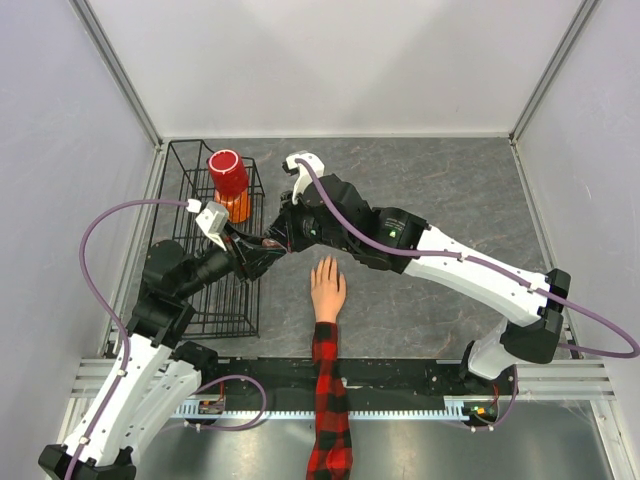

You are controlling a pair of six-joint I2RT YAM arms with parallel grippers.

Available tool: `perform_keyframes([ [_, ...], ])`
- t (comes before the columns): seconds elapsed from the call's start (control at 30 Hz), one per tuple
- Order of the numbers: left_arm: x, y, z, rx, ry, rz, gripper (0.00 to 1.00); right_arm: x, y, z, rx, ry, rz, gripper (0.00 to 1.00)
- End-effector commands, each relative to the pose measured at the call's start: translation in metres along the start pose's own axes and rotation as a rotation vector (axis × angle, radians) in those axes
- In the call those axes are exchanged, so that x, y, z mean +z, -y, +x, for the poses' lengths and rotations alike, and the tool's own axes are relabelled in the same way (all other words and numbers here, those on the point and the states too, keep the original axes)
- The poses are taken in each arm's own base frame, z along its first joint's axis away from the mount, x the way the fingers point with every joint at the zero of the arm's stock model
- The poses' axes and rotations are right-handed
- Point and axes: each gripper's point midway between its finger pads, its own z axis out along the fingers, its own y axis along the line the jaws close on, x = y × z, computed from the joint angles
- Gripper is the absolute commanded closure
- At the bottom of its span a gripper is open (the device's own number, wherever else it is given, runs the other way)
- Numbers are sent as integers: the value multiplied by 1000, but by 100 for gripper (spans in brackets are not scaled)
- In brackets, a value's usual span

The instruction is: Paint the nails

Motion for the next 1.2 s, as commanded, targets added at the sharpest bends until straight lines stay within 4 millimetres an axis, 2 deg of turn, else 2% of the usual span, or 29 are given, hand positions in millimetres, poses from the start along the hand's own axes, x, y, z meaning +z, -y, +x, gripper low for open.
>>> perform_keyframes([
  [0.0, -1, 8, -12, 56, 16, 32, 56, -5, -13, -21, 7, 58, -25, 100],
  [0.07, -1, 8, -12, 59, 15, 33, 68, -4, -13, -20, 6, 54, -24, 100],
  [0.1, -1, 8, -12, 60, 14, 34, 79, -4, -13, -21, 3, 54, -26, 100],
  [0.23, 0, 15, -11, 62, 2, 74, 98, -5, -13, -17, -40, 44, -35, 100],
  [0.3, -1, 26, -12, 63, -3, 137, 98, -6, -8, -13, -115, 34, -36, 100],
  [0.37, -4, 44, -10, 30, -20, 230, 98, -13, -16, -13, -186, 42, -106, 100],
  [0.4, -6, 51, -8, 22, -23, 280, 98, -9, -11, 3, -292, 18, -142, 100],
  [0.43, -8, 63, -14, -6, -7, 339, 98, -23, -30, 11, -334, 1, -289, 100],
  [0.47, -15, 79, -11, -12, -35, 438, 98, -28, -43, 13, -378, 23, -399, 100],
  [0.5, -16, 83, -4, -43, -63, 491, 98, -30, -43, 34, -449, -15, -493, 100],
  [0.53, -27, 104, -12, -40, -52, 608, 98, -58, -68, 45, -490, -30, -701, 100],
  [0.57, -31, 110, -12, -53, -55, 652, 98, -68, -81, 37, -513, 42, -794, 100],
  [0.6, -34, 111, -7, -82, -65, 677, 98, -74, -81, 55, -489, 10, -870, 100],
  [0.63, -46, 125, -15, -52, -33, 744, 98, -87, -87, 55, -486, 26, -946, 100],
  [0.67, -52, 130, -15, -53, -28, 767, 98, -101, -95, 58, -498, 37, -1063, 100],
  [0.73, -58, 135, -15, -72, -38, 772, 98, -110, -101, 59, -473, 32, -1123, 100],
  [0.77, -59, 137, -18, -67, -37, 763, 98, -114, -102, 66, -457, 3, -1158, 100],
  [0.83, -59, 137, -25, 7, 5, 729, 98, -119, -103, 66, -427, -6, -1171, 100],
  [0.87, -57, 135, -26, -36, -29, 688, 98, -117, -101, 68, -415, 4, -1164, 100],
  [0.93, -53, 128, -32, 30, 9, 623, 98, -115, -99, 59, -398, 33, -1114, 100],
  [0.97, -51, 125, -34, 11, -1, 575, 98, -110, -93, 52, -373, 23, -1050, 90],
  [1.0, -48, 118, -35, 59, 17, 535, 98, -90, -82, 37, -337, 62, -899, 76],
  [1.03, -42, 108, -41, 66, 52, 459, 98, -79, -66, 44, -303, -3, -787, 62],
  [1.07, -41, 103, -47, 88, 77, 410, 98, -74, -61, 24, -287, 32, -691, 43],
  [1.1, -36, 88, -39, 88, 53, 333, 98, -55, -39, 10, -239, 68, -509, 36],
  [1.13, -30, 68, -46, 89, 90, 218, 98, -47, -20, 10, -197, 46, -384, 32],
  [1.17, -27, 56, -44, 105, 91, 158, 98, -48, -16, -3, -118, 70, -316, 24],
])
